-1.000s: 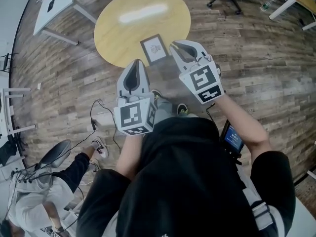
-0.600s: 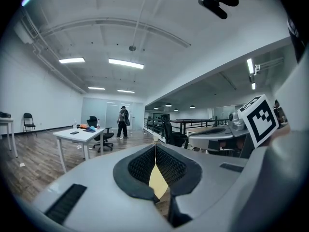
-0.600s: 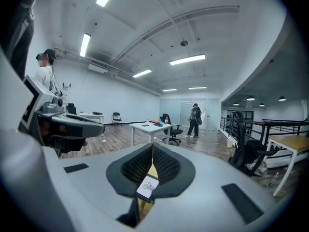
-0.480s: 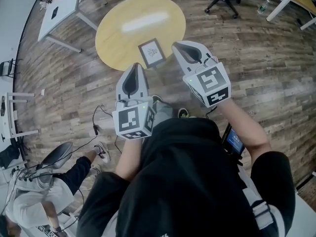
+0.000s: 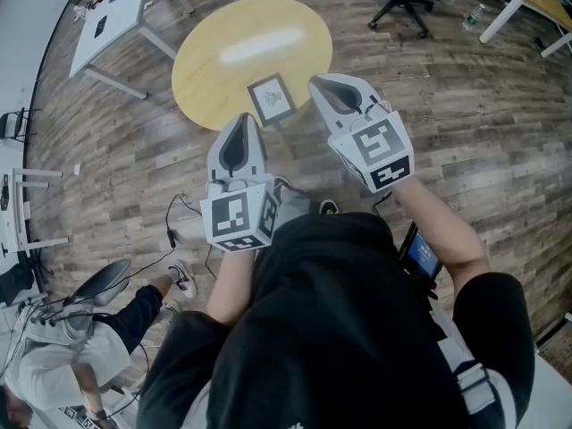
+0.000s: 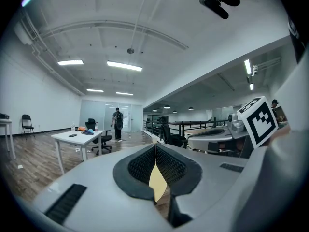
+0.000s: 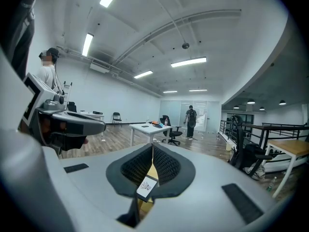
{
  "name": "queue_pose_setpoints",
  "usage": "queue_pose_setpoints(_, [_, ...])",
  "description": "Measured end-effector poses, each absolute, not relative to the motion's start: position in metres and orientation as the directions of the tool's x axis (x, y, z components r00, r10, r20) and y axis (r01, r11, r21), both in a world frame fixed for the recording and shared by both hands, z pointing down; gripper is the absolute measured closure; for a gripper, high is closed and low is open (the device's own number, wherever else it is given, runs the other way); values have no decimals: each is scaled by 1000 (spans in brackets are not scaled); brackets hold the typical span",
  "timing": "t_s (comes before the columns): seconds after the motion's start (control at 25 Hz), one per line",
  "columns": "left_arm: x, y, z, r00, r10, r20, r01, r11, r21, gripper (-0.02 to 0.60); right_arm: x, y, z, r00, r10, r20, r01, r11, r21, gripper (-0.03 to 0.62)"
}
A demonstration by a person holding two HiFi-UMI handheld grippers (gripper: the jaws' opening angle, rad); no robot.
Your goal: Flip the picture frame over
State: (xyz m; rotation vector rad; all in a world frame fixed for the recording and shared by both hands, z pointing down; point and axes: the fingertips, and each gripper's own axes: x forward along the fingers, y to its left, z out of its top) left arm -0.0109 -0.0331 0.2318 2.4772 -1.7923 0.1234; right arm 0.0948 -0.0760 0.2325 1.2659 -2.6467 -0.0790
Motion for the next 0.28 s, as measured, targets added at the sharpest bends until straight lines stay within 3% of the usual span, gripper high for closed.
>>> queue_pose_setpoints(0.28, [-8, -36, 232, 320, -940, 119, -947, -319, 23, 558, 94, -76, 237, -622, -765, 165, -752, 643, 144, 572])
